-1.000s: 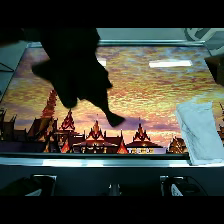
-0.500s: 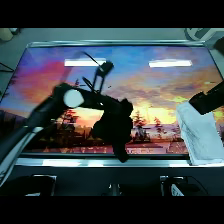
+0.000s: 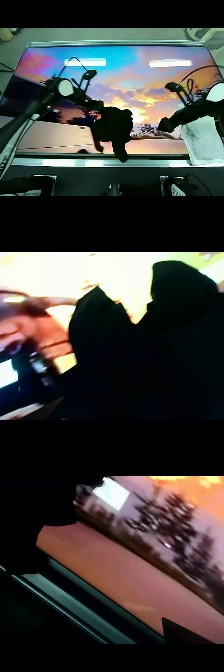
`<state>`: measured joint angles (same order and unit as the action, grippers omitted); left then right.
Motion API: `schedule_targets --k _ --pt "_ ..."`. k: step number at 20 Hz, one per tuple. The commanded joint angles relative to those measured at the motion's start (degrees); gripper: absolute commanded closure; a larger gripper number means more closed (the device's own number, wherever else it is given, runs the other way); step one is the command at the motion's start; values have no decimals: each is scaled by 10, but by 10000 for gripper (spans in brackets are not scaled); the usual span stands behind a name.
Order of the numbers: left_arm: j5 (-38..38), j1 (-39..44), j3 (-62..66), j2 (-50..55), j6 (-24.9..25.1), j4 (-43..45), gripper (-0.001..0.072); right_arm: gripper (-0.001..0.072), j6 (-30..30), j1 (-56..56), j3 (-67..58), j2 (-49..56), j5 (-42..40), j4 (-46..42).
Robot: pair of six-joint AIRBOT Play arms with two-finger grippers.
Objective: Fold the shirts.
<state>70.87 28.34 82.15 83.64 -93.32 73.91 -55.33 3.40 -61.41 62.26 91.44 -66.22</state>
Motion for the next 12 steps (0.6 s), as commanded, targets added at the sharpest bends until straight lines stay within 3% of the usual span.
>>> schedule_targets --k 1,4,7,12 --pt "97 -57 -36 -42 47 43 43 101 38 -1 124 4 -23 85" --pt "61 -53 -140 -50 49 12 43 101 49 -1 196 4 -69 111" --pt "-56 -42 -240 -43 49 -65 43 101 66 -1 238 4 -101 136" --pt "-160 -8 -265 -11 50 -86 43 96 70 -1 280 4 -137 166"
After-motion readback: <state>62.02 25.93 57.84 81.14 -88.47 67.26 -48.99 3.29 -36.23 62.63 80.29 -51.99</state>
